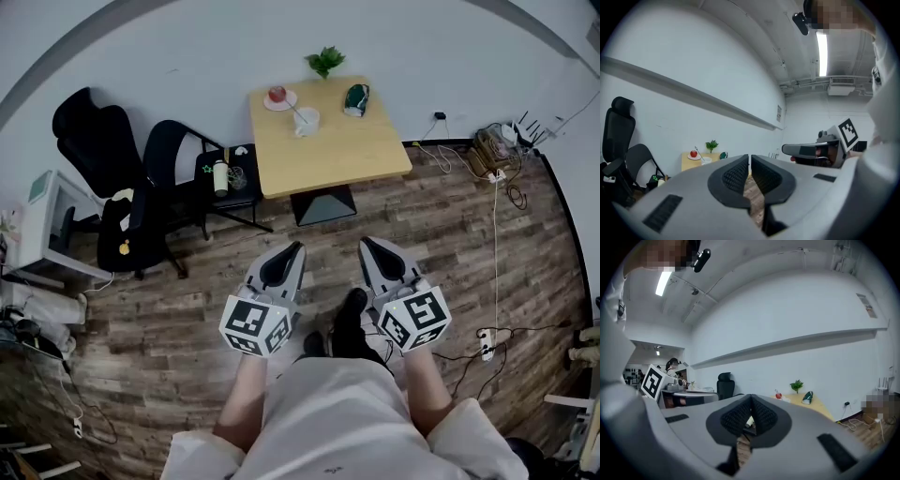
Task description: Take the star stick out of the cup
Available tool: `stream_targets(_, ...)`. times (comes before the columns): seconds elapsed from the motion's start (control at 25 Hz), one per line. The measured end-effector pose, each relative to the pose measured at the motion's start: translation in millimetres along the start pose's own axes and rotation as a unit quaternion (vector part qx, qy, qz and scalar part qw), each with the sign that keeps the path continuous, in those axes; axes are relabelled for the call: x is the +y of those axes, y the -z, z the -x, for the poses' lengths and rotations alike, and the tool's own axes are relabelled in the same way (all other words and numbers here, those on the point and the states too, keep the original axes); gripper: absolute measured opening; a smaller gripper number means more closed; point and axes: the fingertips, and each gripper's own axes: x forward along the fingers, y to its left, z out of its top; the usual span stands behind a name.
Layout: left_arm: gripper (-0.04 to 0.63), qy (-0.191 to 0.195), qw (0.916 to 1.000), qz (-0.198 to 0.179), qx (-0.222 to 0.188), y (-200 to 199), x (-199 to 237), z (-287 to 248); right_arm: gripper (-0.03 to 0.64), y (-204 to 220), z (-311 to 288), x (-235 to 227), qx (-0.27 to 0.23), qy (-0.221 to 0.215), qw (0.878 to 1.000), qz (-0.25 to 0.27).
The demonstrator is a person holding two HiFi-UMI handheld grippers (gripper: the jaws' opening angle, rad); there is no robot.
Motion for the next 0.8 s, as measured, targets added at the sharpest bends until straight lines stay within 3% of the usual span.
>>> stream_targets(0.56, 0.015, 0.0, 1.0, -0.004, 0.009, 2, 13, -19, 0.0, 2, -19, -11, 0.006, -0.005, 1.0, -0.007)
stream_targets(0.8, 0.016, -0.006, 0.9997, -0.015, 0.02, 1, 26, -35, 0.029, 4, -39, -26, 0.012, -0.012, 1.0, -0.014)
